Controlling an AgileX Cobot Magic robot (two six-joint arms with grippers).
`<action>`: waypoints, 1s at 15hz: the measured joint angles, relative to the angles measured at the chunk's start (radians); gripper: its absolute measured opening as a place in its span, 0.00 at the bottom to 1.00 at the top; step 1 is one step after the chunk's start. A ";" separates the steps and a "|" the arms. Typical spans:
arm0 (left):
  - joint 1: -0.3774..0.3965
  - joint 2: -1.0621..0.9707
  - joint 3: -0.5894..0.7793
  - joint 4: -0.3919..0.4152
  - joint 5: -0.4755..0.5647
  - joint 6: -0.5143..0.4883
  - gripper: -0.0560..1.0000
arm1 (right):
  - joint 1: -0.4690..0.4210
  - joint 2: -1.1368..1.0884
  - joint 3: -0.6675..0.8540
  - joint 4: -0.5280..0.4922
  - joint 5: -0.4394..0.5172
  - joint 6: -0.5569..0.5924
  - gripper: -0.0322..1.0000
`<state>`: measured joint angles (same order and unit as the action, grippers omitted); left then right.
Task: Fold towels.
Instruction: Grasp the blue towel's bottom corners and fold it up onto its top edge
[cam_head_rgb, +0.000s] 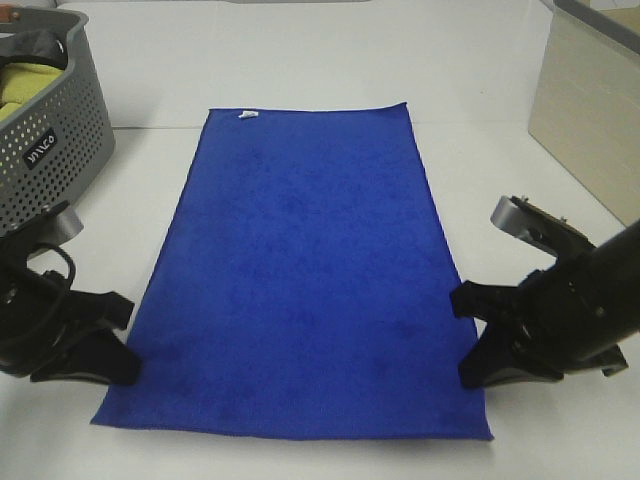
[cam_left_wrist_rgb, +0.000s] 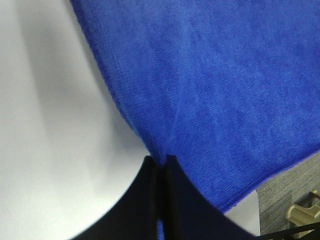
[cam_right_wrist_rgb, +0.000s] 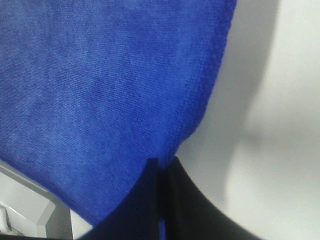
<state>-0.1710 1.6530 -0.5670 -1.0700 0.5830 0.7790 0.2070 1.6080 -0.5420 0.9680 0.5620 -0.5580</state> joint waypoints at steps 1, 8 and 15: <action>0.000 -0.030 0.041 0.003 0.009 -0.002 0.05 | 0.000 -0.037 0.043 0.000 0.000 0.002 0.03; 0.000 -0.116 0.074 0.000 0.045 -0.028 0.05 | 0.000 -0.114 0.054 -0.049 0.009 0.016 0.03; 0.000 0.118 -0.424 0.187 0.015 -0.237 0.05 | 0.000 0.201 -0.522 -0.219 0.059 0.158 0.03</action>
<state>-0.1710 1.7710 -0.9910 -0.8830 0.5980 0.5420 0.2070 1.8090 -1.0640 0.7490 0.6210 -0.4000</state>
